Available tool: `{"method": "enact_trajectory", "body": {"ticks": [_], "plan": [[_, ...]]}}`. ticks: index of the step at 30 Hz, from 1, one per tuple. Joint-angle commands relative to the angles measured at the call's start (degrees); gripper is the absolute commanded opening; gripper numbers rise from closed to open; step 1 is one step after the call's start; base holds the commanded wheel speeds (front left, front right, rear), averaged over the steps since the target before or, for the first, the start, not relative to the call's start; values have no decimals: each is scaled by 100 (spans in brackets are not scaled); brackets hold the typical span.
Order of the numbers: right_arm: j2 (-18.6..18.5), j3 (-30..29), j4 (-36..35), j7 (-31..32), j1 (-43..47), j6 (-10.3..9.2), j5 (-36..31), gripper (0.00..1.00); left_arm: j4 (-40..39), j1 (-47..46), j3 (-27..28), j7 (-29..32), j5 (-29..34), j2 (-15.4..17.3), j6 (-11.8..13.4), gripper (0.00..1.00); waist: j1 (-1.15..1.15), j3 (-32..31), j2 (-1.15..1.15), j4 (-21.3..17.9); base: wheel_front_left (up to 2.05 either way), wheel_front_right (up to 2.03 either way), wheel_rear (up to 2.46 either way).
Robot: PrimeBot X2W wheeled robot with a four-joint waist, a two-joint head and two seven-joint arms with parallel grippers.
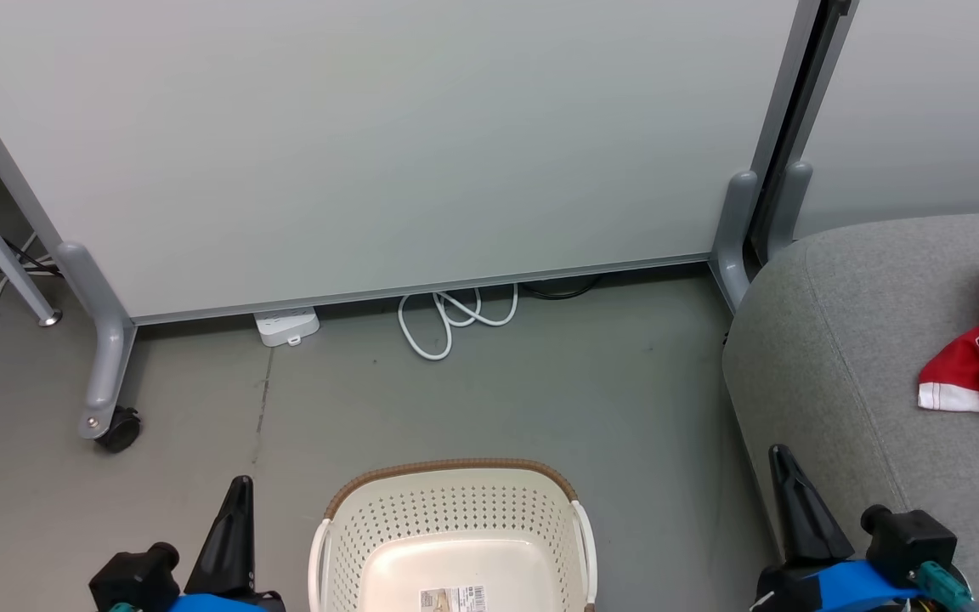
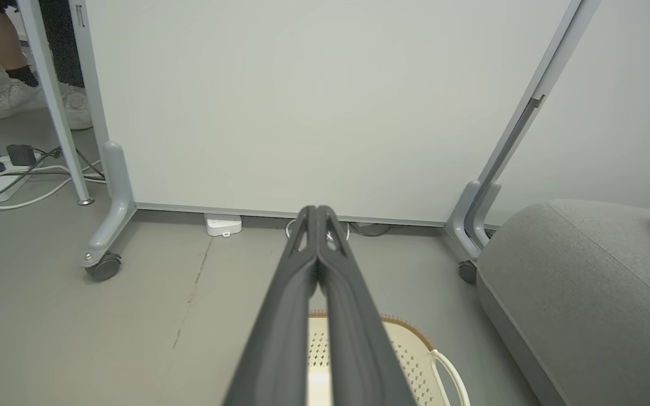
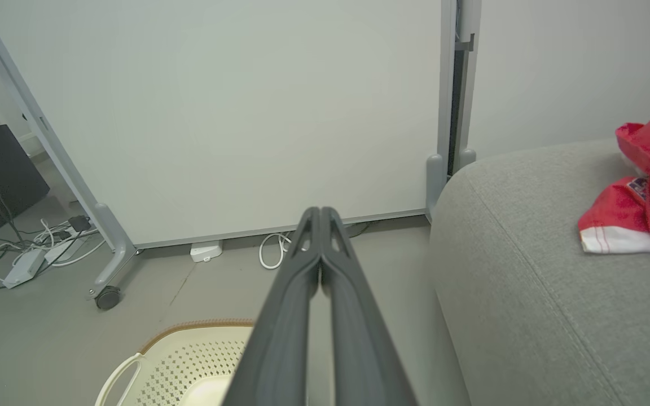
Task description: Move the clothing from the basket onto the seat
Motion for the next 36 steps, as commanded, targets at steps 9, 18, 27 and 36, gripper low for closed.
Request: {"method": "enact_trajectory", "body": {"ticks": [9, 18, 27, 36], "plan": [[12, -131, -137, 289, -119, -1, 1191, 0, -172, -124, 137, 253, -1097, 21, -25, 0, 0, 8, 0, -9, 0, 0, 0], [18, -209, -167, 489, -162, -1, 2016, 0, -230, -143, 213, 442, -1858, 25, -39, 0, 0, 14, 0, -16, 0, 0, 0], [25, -292, -193, 696, -212, -2, 2856, 0, -281, -173, 300, 645, -2635, 29, -50, 0, 0, 21, 0, -24, 0, 0, 0], [32, -367, -216, 882, -251, -2, 3613, 0, -324, -200, 376, 829, -3335, 33, -62, 0, 0, 28, 0, -32, 0, 0, 0]]}}
